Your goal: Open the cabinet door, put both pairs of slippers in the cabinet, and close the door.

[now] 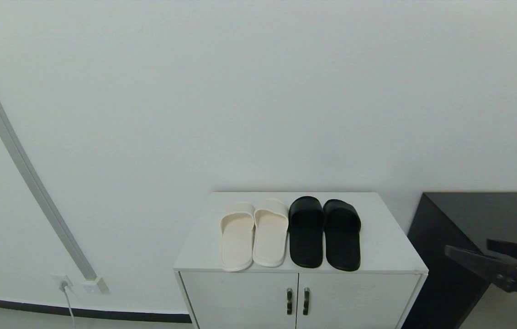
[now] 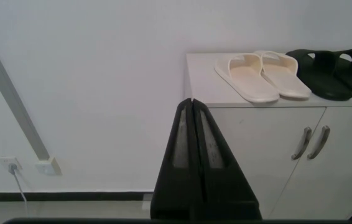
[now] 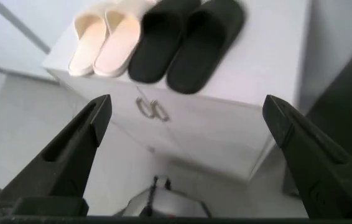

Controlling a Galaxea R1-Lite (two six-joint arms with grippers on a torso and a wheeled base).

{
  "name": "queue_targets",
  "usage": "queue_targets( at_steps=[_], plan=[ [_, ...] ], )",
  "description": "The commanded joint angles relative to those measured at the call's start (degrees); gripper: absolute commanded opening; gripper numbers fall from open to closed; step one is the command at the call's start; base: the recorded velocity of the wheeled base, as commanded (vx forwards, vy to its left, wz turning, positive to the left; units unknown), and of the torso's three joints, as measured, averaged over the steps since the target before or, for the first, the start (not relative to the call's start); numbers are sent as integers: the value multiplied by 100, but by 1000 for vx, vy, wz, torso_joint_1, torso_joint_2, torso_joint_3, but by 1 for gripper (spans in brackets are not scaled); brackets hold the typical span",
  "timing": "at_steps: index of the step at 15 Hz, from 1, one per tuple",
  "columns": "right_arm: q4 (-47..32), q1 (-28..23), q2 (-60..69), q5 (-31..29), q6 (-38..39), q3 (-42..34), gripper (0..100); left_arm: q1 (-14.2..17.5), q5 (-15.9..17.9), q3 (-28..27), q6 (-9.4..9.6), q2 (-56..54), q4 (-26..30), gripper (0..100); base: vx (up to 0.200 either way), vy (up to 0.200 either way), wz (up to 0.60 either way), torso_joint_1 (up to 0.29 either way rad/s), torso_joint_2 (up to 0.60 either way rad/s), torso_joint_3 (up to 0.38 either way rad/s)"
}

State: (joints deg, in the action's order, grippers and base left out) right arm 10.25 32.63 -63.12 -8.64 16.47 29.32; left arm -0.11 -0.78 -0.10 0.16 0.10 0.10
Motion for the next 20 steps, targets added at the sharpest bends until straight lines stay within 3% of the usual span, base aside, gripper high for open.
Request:
queue_targets(
  at_steps=[1, 3, 7, 12, 16, 20],
  plan=[
    [170, 718, -1510, -419, 383, 619, 100, 2, -1, 1, 2, 8, -1, 0, 0, 0, 0, 0, 0, 0],
    [486, 1043, -2442, -911, 700, 1041, 100, 2, -1, 1, -7, -1, -1, 0, 0, 0, 0, 0, 0, 0],
    [689, 1193, -3786, -1685, 937, 1823, 100, 2, -1, 1, 2, -1, 8, 0, 0, 0, 0, 0, 0, 0],
    [2051, 1166, -5245, -2625, 867, 2394, 100, 2, -1, 1, -7, -1, 8, 0, 0, 0, 0, 0, 0, 0],
    [2464, 938, -6054, -3003, 823, 2816, 100, 2, -1, 1, -7, 8, 8, 0, 0, 0, 0, 0, 0, 0],
    [3000, 639, -6669, -3012, 506, 3150, 100, 2, -1, 1, -7, -1, 8, 0, 0, 0, 0, 0, 0, 0]
  ],
)
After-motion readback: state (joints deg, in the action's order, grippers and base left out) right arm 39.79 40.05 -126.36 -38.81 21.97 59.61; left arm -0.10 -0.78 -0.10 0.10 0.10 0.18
